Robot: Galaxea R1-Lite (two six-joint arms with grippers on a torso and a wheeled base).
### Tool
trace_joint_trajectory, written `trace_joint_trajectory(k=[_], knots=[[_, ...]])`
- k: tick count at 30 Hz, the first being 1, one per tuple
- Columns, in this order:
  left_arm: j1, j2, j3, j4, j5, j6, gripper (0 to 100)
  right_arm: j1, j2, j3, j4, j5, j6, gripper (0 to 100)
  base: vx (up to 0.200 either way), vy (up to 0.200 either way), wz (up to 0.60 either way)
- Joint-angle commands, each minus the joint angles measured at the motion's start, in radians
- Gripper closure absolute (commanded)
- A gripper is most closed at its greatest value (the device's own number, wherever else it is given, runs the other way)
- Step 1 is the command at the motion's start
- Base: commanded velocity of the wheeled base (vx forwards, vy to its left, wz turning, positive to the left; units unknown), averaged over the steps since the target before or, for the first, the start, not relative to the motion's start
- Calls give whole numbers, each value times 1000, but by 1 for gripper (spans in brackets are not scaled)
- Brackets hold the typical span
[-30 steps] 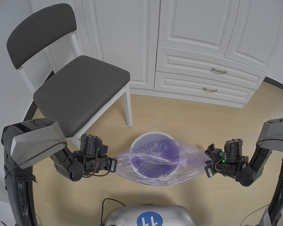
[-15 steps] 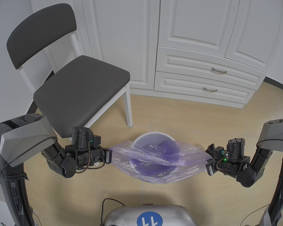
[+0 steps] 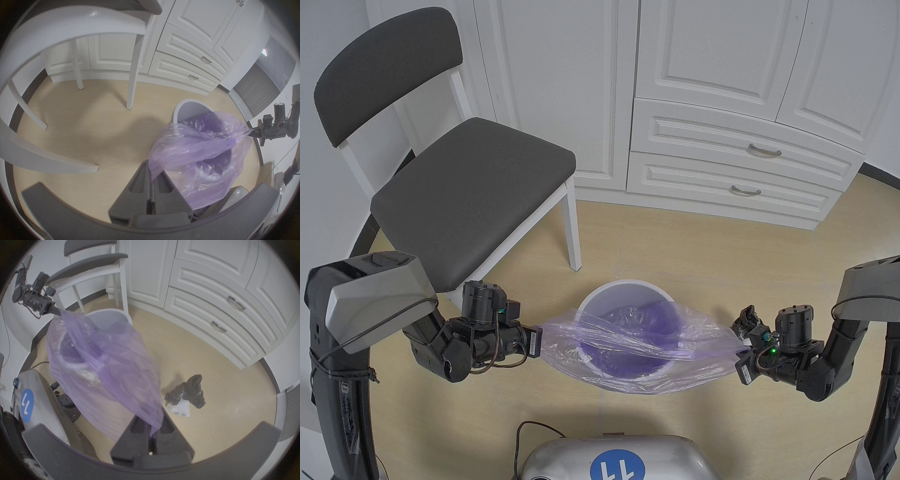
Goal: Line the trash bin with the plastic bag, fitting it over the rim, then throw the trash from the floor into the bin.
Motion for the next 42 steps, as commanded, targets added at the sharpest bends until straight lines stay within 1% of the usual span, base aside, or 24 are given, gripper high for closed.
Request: trace_joint_trajectory(k=[1, 4, 8, 17, 20, 24, 25, 27, 29, 30, 31, 32, 33, 35, 36, 37, 38, 39, 40, 42], knots=[[19, 69, -25, 0, -4, 1, 100, -1, 101, -23, -2, 0, -4, 100, 0, 0, 0], [25, 75, -26, 0, -4, 1, 100, -9, 119, -23, 2, -1, -20, 100, 0, 0, 0], [34, 93, -39, 1, 0, 2, 100, -29, 150, -26, 2, -12, -63, 100, 0, 0, 0], [45, 96, -42, -2, 0, 2, 100, -42, 162, -34, -5, -8, -63, 100, 0, 0, 0], [39, 84, -34, -3, -3, 2, 100, -39, 144, -21, -29, 0, -60, 100, 0, 0, 0], [34, 69, -14, -51, -6, -2, 100, -30, 98, 17, -64, 2, -65, 100, 0, 0, 0], [30, 67, -8, -69, -7, -2, 100, -29, 79, 22, -64, 2, -65, 0, 0, 0, 0], [21, 61, 4, -100, -6, -5, 100, -29, 40, 34, -63, 19, -62, 0, 0, 0, 0], [18, 56, 17, -115, -6, -4, 100, -38, 3, 52, -61, 71, -59, 0, 0, 0, 0], [13, 49, 23, -123, -6, -4, 100, -48, -26, 65, -57, 126, -59, 0, 0, 0, 0], [10, 46, 24, -123, -6, -4, 100, -62, -39, 69, -55, 160, -57, 0, 0, 0, 0], [10, 46, 24, -123, -6, -4, 100, -62, -39, 69, -55, 160, -57, 0, 0, 0, 0], [7, 38, 30, -125, -6, -4, 100, -121, -62, 80, -58, 266, -57, 0, 0, 0, 0], [7, 36, 30, -125, -6, -4, 100, -173, -74, 84, -61, 391, -56, 0, 0, 0, 0], [7, 36, 30, -125, -6, -4, 100, -177, -76, 84, -61, 402, -56, 0, 0, 0, 0], [7, 35, 30, -125, -6, -4, 100, -240, -76, 83, -66, 551, -48, 0, 0, 0, 0], [7, 35, 30, -125, -6, -4, 100, -251, -77, 81, -68, 585, -45, 0, 0, 0, 0], [7, 35, 30, -125, -6, -4, 100, -282, -83, 78, -68, 675, -28, 0, 0, 0, 0], [7, 35, 29, -125, -6, -5, 100, -297, -89, 74, -68, 713, -7, 0, 0, 0, 0], [8, 35, 30, -125, -6, -4, 100, -309, -106, 71, -68, 747, 46, 0, 0, 0, 0]])
